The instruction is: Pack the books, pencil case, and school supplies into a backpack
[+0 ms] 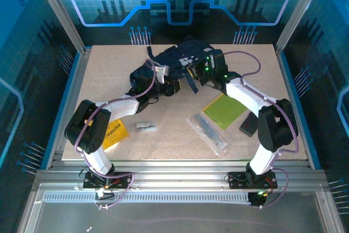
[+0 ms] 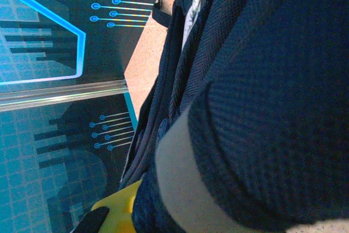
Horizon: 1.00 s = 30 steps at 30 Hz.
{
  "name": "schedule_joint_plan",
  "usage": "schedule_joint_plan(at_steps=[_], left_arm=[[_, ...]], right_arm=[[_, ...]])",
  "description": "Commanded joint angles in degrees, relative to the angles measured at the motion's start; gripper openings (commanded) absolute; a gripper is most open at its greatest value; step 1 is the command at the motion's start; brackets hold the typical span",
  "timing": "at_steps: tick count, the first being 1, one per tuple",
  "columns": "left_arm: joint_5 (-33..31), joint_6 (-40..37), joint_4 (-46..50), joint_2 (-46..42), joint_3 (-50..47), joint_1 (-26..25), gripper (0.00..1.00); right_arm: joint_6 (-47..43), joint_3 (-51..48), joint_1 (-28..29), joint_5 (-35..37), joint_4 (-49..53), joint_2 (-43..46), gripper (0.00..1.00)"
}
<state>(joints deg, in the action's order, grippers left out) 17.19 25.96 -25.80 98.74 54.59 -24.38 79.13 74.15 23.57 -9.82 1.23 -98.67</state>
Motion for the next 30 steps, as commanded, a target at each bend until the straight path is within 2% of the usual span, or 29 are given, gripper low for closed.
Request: schedule_joint_plan(at_steps=[1, 5, 9, 11, 15, 16, 21, 24, 26, 30], left_arm=[[-2.6, -2.6, -0.2, -2.7, -0.2, 1.2, 0.42], [-3.0, -2.8, 0.4, -3.3, -1.1, 1.4, 0.45], [-3.0, -3.0, 0.6, -3.6, -1.1, 1.7, 0.43], [-2.9, -3.0, 0.7, -3.6, -0.8, 1.9, 0.37], [-1.7, -3.4, 1.9, -2.8, 0.9, 1.9, 0.13], [-1.6, -3.4, 2.4, -2.7, 1.2, 1.8, 0.10], [-2.3, -3.4, 2.7, -3.3, 0.2, 1.8, 0.12], [-3.3, -4.1, 4.3, -4.1, -0.2, 1.9, 0.03], [-5.1, -4.9, 7.1, -4.8, 0.0, 1.8, 0.00], [-16.0, -3.1, 19.6, -6.5, 1.2, 2.1, 0.00]], right_arm=[[0.8, 0.2, -0.2, -4.6, -4.2, 3.4, 0.00], [0.7, 0.4, -0.2, -5.1, -4.6, 2.8, 0.00], [0.6, 0.6, -0.2, -5.5, -4.8, 2.4, 0.00], [0.5, 0.5, -0.2, -5.5, -4.8, 2.4, 0.00], [0.4, 0.5, -0.2, -5.4, -5.0, 2.4, 0.00], [0.4, 0.5, -0.2, -5.4, -4.9, 2.3, 0.00], [-0.1, 0.1, -0.5, -5.0, -4.6, 2.7, 0.00], [-0.4, -0.3, -0.8, -4.8, -4.7, 2.9, 0.00], [-0.7, -0.6, -1.1, -4.1, -4.5, 3.0, 0.00], [-2.8, -2.0, -2.6, -1.3, -2.6, 4.0, 0.00]])
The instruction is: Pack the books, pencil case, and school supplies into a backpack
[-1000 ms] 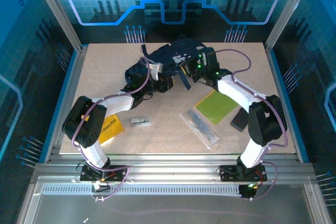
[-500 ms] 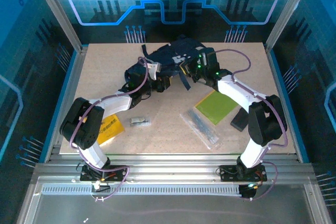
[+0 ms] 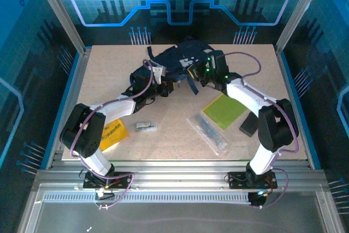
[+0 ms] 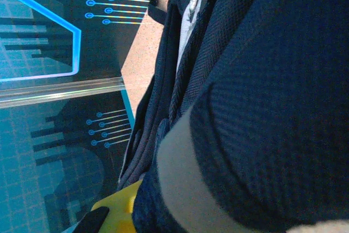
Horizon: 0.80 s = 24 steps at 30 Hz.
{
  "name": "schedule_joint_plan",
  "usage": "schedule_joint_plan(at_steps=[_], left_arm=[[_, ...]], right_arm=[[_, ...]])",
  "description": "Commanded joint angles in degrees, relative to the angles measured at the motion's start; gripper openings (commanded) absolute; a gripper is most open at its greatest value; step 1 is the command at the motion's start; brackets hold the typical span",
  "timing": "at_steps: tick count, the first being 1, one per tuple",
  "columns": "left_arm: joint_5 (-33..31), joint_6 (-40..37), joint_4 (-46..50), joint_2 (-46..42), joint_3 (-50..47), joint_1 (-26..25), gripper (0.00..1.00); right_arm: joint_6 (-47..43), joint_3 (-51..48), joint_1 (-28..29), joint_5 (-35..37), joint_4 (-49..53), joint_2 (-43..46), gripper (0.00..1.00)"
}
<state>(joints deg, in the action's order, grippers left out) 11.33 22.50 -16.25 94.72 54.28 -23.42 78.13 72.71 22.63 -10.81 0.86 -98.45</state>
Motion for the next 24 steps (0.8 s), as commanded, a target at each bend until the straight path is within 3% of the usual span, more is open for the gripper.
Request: schedule_joint_plan(at_steps=[1, 9, 13, 17, 20, 23, 24], left_arm=[[-12.3, 0.9, 13.5, -3.1, 1.5, 1.3, 0.00], [-17.9, 4.6, 20.9, -11.0, -4.8, 2.9, 0.00], [-13.7, 4.7, 21.3, -13.6, -6.7, 6.9, 0.00], [-9.3, 0.0, 23.7, -12.3, -4.5, 7.3, 0.00], [-3.0, -1.7, 24.2, -10.8, -2.8, 5.2, 0.00], [-4.9, -3.6, 27.7, -9.2, 0.9, -1.4, 0.00], [-4.8, -2.9, 28.1, -8.6, 1.9, -3.6, 0.00]], right_arm=[[-1.8, -1.4, -2.3, 0.2, -2.3, 4.2, 0.00], [-1.2, -5.6, -6.5, 0.8, -3.2, 5.7, 0.00], [-4.3, -5.6, -8.8, 1.0, -2.0, 5.9, 0.00], [-9.4, -3.0, -10.2, -1.6, -0.4, 3.5, 0.00], [-13.1, 0.7, -11.3, -6.0, 1.0, -0.9, 0.00], [-16.7, 6.1, -12.2, -10.1, 4.8, -6.6, 0.02], [-17.8, 7.6, -12.6, -11.0, 6.3, -8.0, 0.08]])
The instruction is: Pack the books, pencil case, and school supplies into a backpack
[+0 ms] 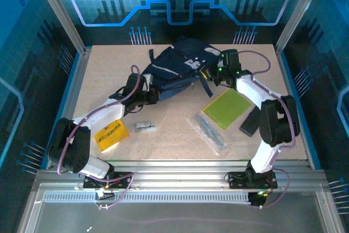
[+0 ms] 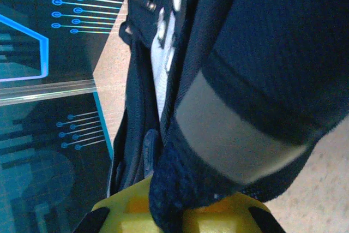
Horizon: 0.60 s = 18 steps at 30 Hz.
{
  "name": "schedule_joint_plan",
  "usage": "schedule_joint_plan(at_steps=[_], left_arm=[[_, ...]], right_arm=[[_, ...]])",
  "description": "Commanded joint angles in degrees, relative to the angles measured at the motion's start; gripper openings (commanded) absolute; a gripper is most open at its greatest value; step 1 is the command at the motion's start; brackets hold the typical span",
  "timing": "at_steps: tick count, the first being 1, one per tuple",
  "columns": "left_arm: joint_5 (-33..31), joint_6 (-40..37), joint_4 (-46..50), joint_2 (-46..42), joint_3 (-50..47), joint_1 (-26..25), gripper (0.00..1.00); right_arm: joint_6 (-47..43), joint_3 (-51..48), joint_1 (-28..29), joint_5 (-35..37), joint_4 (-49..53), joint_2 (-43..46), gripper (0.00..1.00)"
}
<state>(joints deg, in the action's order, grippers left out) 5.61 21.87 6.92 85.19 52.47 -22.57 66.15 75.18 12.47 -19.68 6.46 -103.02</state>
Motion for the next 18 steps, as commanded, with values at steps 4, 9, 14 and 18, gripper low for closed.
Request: schedule_joint_plan(at_steps=[4, 9, 14, 18], left_arm=[[4.1, 5.7, 2.9, 4.8, 7.1, -10.0, 0.00], [6.2, 12.6, -2.7, 11.4, 12.6, -15.7, 0.00], [9.7, 16.8, -6.0, 19.9, 20.8, -17.2, 0.00], [11.4, 17.6, -7.2, 23.1, 25.3, -18.1, 0.00]], right_arm=[[-9.6, 7.6, -3.7, -0.8, 8.5, -5.3, 0.87], [-12.9, 0.4, -5.9, 0.9, 12.2, 0.8, 1.00], [-16.8, -8.2, -6.5, 0.0, 16.7, 9.9, 1.00], [-17.4, -16.3, -6.4, -2.4, 18.8, 18.5, 1.00]])
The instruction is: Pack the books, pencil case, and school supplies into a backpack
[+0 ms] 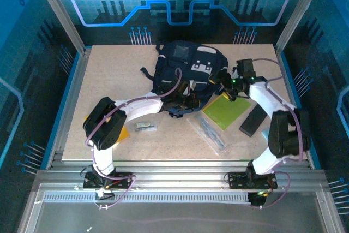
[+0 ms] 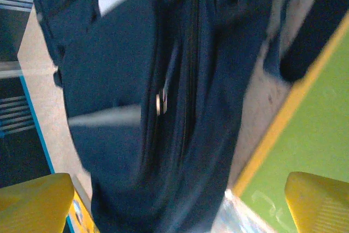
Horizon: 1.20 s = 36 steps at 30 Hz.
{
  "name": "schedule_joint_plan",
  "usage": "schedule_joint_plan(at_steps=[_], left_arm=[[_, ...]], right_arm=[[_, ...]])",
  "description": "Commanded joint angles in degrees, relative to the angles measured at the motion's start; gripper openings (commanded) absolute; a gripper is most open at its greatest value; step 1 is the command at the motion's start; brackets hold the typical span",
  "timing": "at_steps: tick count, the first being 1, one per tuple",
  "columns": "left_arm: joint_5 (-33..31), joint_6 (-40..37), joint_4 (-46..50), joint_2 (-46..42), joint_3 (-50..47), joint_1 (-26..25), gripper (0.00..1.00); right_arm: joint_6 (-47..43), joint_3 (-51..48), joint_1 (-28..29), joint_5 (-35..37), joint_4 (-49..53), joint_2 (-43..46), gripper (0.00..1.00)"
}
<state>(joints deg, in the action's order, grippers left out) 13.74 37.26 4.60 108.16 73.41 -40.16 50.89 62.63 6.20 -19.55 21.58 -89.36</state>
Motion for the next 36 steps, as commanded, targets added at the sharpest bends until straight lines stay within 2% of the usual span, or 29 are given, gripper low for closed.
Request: schedule_joint_plan(at_steps=[1, 4, 7, 14, 17, 19, 22, 24, 26, 28, 32, 36], left_arm=[[3.0, 2.0, -4.8, 0.3, 4.9, -0.8, 0.00], [2.8, 2.2, -5.6, -0.2, 4.8, -1.7, 0.00], [3.2, 2.9, -6.0, -1.1, 3.7, -2.1, 0.00], [1.3, 3.3, -5.5, -5.1, -1.8, -3.2, 0.00], [0.8, 4.4, -6.3, -6.9, -4.3, -3.3, 0.00], [0.3, 4.7, -6.5, -8.1, -5.3, -3.2, 0.00], [-1.8, 4.0, -5.6, -9.7, -6.1, -3.1, 0.00], [-3.7, 3.9, -4.7, -10.7, -7.2, -2.4, 0.00], [-3.8, 4.6, -4.3, -11.5, -9.1, -0.9, 0.00], [-3.8, 4.6, -2.5, -12.3, -11.3, 1.4, 0.00], [-7.0, 0.0, 5.5, -15.5, -15.3, 6.4, 0.00], [-7.9, -2.3, 8.1, -18.8, -20.1, 11.8, 0.00]], right_arm=[[-0.5, -6.6, 0.1, -4.3, 1.8, 6.9, 1.00], [5.9, -13.2, 1.6, -7.9, -5.8, 9.9, 0.99], [8.3, -14.3, 4.6, -6.2, -9.4, 9.1, 0.97], [17.9, -13.3, 7.7, -6.5, -25.7, -0.8, 0.92], [19.5, -10.2, 9.8, -5.5, -27.9, -5.3, 0.87], [20.6, -9.5, 10.8, -5.2, -29.0, -7.6, 0.75], [22.6, -11.3, 11.2, -4.5, -32.3, -9.0, 0.42], [23.3, -12.6, 10.8, -3.1, -33.3, -8.5, 0.15], [22.4, -13.6, 10.6, -2.1, -32.6, -7.5, 0.02], [20.1, -12.6, 10.6, -1.8, -28.8, -6.6, 0.00], [16.0, -9.3, 10.5, -1.3, -23.1, -4.4, 0.00], [14.8, -8.7, 9.8, -2.9, -21.4, -3.4, 0.00]])
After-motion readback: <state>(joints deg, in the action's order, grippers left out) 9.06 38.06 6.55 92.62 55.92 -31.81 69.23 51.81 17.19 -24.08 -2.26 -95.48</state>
